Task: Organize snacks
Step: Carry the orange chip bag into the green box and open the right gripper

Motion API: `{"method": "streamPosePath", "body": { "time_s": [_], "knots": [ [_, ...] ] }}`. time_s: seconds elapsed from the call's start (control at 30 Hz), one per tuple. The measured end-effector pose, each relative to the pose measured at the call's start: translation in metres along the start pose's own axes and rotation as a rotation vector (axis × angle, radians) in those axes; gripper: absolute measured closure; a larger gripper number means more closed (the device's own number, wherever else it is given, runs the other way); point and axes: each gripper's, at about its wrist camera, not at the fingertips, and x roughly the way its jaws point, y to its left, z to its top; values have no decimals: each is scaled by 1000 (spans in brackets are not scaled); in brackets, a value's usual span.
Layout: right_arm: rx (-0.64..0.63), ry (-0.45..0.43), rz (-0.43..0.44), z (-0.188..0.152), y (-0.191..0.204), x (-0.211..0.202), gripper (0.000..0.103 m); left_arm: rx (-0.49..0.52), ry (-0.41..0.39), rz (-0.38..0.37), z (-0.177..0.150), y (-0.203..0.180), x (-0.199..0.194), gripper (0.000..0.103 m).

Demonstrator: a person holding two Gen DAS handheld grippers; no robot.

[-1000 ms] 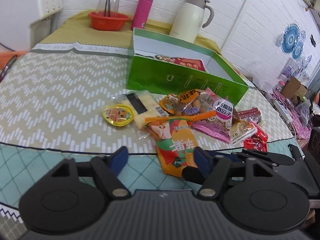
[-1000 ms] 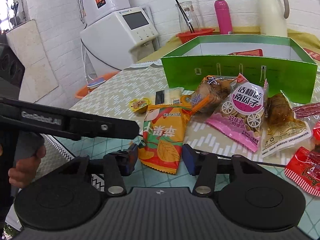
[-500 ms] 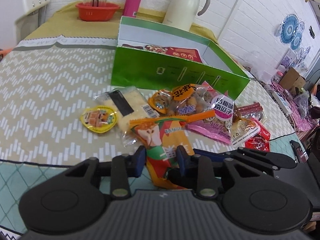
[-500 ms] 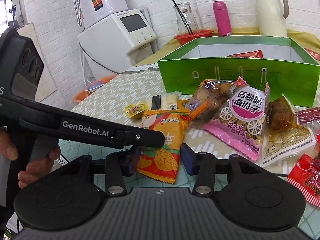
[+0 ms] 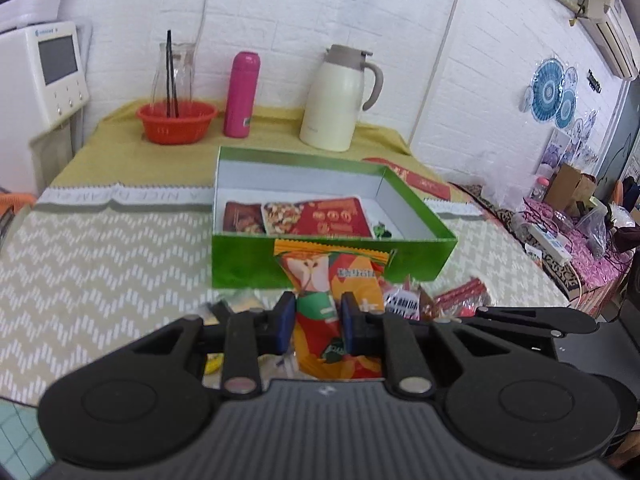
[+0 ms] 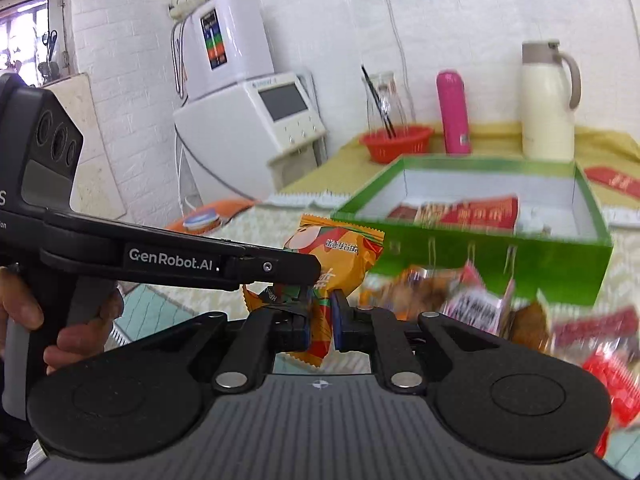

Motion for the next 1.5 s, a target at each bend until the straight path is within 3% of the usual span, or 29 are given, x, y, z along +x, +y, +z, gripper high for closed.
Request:
{"method": "streamPosePath", "body": {
  "time_s": [0.2,0.37,0.67,0.9,0.93,0.97,1.0,1.13,1.23,1.3,1.37,1.5],
  "knots": [
    [-12,-68,-34,36,-21,14,84,12,-63,-13,43,5,21,88],
    [28,-64,-51,53,-44,39,83,33,-46,-3,67,11,57,88],
    [106,13,-49,58,-82,89,83,5,39,5,80,39,120,88],
    [114,63,-34,54,-94,116,83,6,76,31,78,52,144,86],
    [117,66,-33,53,-94,118,78,5,75,36,77,53,146,86],
    [119,69,-32,52,-95,121,72,4,67,45,76,54,146,74],
    [115,69,-36,52,-95,122,61,4,54,52,76,55,145,38],
    [69,13,-52,51,-91,116,2,-20,-42,52,79,54,129,34],
    [29,-38,-61,51,-88,107,0,-58,-50,113,85,52,121,25],
    [21,-47,-80,51,-87,103,0,-45,-66,169,85,50,116,10],
    [35,-44,-90,50,-88,100,0,-28,-82,211,83,48,111,9],
    [45,-38,-108,49,-88,92,0,-22,-78,225,80,46,103,9]
  ]
}}
